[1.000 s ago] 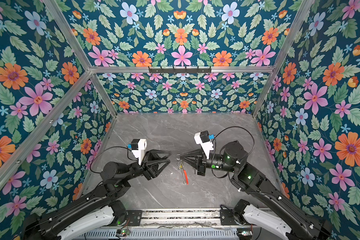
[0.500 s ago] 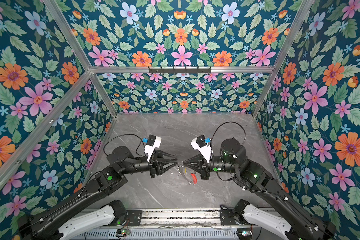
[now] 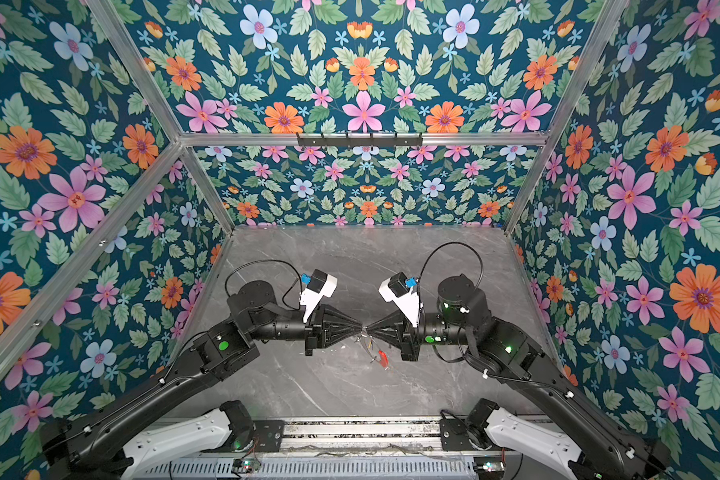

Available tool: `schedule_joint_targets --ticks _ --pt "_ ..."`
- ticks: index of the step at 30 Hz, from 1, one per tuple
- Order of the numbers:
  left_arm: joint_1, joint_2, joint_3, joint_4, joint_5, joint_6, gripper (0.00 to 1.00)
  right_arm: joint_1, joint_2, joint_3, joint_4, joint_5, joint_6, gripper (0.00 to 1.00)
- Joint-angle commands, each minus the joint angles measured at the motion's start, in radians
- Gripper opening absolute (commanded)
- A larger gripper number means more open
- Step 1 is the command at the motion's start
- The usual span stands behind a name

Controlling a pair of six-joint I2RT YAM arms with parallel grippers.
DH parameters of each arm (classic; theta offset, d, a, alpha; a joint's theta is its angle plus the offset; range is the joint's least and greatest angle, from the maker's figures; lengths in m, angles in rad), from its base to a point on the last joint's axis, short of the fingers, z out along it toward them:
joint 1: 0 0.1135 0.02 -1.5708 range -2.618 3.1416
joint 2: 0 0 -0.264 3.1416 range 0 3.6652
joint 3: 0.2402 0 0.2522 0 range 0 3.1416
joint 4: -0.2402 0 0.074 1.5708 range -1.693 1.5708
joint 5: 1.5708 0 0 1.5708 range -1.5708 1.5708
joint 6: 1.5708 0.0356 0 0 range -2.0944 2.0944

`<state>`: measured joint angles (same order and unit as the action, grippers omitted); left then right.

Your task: Remove the keys from the keyring

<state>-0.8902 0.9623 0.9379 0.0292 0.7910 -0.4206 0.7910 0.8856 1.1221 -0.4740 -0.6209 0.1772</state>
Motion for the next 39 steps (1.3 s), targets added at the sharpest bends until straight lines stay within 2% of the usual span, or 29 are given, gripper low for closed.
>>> schedule_joint_targets --ticks 1,13,21,23,25,27,35,38,39 --pt "0.0 0.002 0.01 0.004 0.039 0.012 0.15 0.001 0.004 0.007 0.01 0.0 -0.008 0.0" --pt "0.0 0.016 0.023 -0.006 0.069 0.017 0.05 0.001 0.019 0.007 0.018 0.007 -0.007 0.0" --pt "0.0 0.021 0.032 -0.008 0.078 0.017 0.02 0.001 0.028 0.008 0.031 0.01 -0.001 0.0" --pt "0.001 0.02 0.029 -0.008 0.075 0.016 0.04 0.001 0.031 0.01 0.036 0.01 0.002 0.0" --pt "0.001 0.023 0.03 -0.008 0.075 0.016 0.1 0.001 0.035 0.012 0.037 0.01 0.002 0.0" --pt "0.0 0.021 0.028 -0.008 0.075 0.017 0.1 0.001 0.038 0.014 0.037 0.009 0.002 0.0" --pt "0.0 0.019 0.029 -0.005 0.059 0.016 0.0 0.001 0.041 0.014 0.039 0.01 0.004 0.0" --pt "0.0 0.018 0.022 0.02 0.045 0.007 0.0 0.0 0.039 0.014 0.049 0.012 0.011 0.0" --pt "0.0 0.015 0.02 0.026 0.035 0.005 0.0 0.001 0.035 0.013 0.054 0.015 0.014 0.03"
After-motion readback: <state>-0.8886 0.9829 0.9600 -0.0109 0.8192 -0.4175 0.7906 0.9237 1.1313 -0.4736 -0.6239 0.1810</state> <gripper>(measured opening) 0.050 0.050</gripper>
